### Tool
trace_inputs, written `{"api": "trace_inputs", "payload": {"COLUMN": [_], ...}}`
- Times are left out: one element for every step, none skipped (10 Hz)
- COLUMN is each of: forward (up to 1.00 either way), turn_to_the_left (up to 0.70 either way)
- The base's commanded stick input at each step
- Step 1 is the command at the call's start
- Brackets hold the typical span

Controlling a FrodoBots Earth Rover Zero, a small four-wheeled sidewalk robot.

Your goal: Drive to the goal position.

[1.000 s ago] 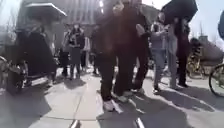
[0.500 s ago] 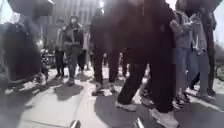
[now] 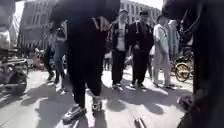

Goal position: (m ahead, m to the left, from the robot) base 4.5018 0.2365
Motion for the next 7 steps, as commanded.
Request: {"api": "trace_inputs", "payload": {"forward": [0.85, 0.85, 0.82, 0.79, 0.49, 0.03, 0.0], "turn_to_the_left": [0.01, 0.01, 0.01, 0.01, 0.01, 0.0, 0.0]}}
